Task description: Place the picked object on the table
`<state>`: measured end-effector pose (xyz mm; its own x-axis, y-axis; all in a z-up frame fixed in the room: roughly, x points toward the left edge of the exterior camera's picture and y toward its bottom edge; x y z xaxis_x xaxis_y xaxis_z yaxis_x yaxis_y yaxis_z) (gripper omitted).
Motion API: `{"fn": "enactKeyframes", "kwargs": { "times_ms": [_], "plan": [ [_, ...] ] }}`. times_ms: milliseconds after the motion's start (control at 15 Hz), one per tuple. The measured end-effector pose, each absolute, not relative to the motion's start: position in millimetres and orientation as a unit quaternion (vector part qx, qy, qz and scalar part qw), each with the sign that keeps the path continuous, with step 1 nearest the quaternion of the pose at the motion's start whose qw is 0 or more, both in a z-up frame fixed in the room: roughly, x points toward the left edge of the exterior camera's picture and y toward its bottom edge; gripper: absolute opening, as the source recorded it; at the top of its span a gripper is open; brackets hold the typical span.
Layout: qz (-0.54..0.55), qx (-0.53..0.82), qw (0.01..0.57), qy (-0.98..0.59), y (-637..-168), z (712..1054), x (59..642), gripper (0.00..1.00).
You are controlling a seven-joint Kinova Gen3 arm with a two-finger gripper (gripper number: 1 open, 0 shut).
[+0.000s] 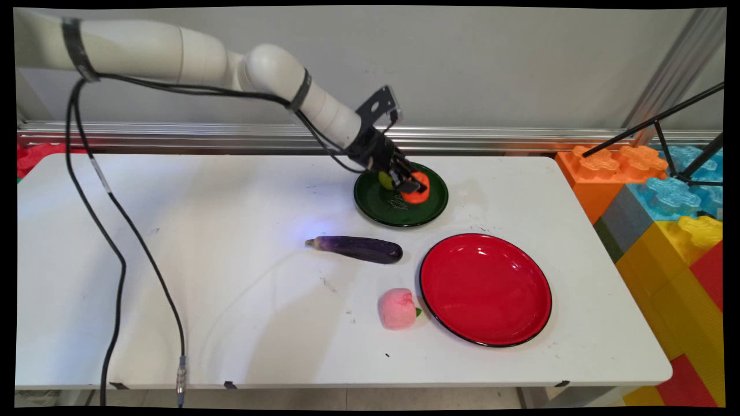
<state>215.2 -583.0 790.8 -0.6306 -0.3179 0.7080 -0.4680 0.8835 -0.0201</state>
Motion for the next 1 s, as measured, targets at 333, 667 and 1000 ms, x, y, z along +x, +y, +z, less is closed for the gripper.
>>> {"fn": "enactKeyframes", "kwargs": {
  "times_ms": [333, 667, 1000],
  "plan": [
    [0.118, 0.228, 0.372, -0.892, -567, 840, 217, 0.00],
    [0.129, 0.249, 0.370, -0.886, -543, 890, 212, 0.00],
    [0.140, 0.262, 0.364, -0.883, -504, 942, 210, 0.00]
  ]
}}
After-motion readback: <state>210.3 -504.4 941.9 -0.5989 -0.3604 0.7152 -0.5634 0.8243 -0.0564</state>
